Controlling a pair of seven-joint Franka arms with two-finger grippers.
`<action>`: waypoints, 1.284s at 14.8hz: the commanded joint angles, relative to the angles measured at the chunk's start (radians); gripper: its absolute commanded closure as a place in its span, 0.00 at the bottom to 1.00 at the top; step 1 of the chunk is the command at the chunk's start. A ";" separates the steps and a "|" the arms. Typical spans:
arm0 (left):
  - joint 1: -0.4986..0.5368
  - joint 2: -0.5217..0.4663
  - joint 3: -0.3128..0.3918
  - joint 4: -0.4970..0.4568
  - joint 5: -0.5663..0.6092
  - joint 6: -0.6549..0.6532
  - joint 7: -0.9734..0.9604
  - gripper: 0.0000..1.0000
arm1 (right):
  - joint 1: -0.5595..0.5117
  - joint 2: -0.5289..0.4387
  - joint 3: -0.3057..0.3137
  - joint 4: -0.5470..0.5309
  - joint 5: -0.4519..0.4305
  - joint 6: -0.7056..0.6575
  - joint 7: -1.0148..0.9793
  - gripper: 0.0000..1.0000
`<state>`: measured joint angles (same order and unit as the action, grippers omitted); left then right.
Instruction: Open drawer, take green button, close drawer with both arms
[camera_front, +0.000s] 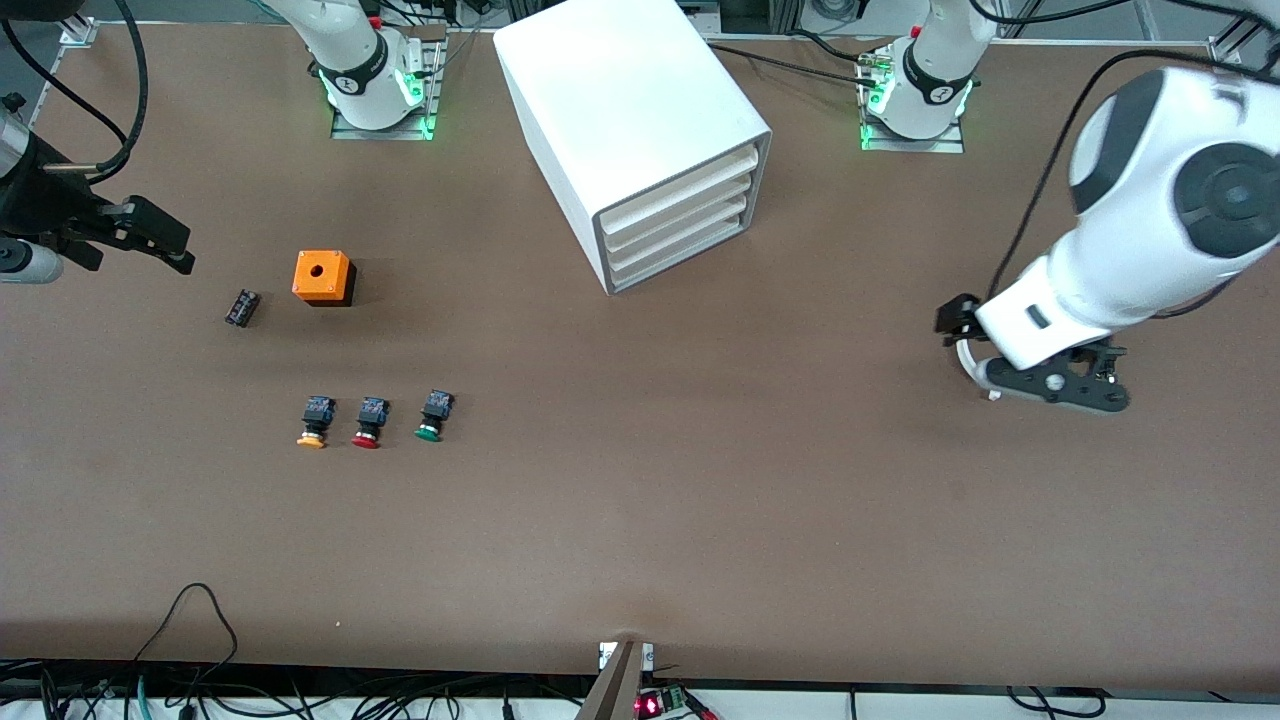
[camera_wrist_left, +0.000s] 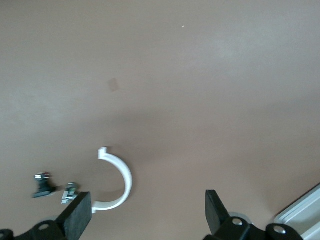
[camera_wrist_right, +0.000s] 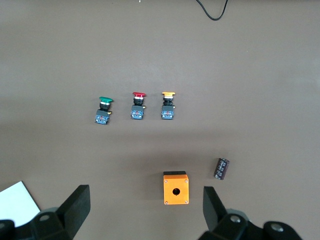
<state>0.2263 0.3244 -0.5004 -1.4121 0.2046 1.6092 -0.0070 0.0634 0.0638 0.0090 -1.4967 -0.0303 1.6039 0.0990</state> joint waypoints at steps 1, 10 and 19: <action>0.057 -0.042 -0.007 -0.008 -0.025 -0.040 0.128 0.00 | 0.003 -0.007 -0.001 0.007 -0.020 -0.002 -0.009 0.00; -0.180 -0.300 0.394 -0.329 -0.177 0.218 0.231 0.00 | 0.004 -0.007 -0.001 0.007 -0.036 -0.001 -0.004 0.00; -0.254 -0.352 0.438 -0.346 -0.212 0.141 0.046 0.00 | 0.004 -0.007 0.000 0.007 -0.036 0.001 -0.001 0.00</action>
<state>-0.0017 -0.0053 -0.0810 -1.7498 0.0312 1.7826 0.1106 0.0634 0.0630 0.0088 -1.4966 -0.0464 1.6040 0.0990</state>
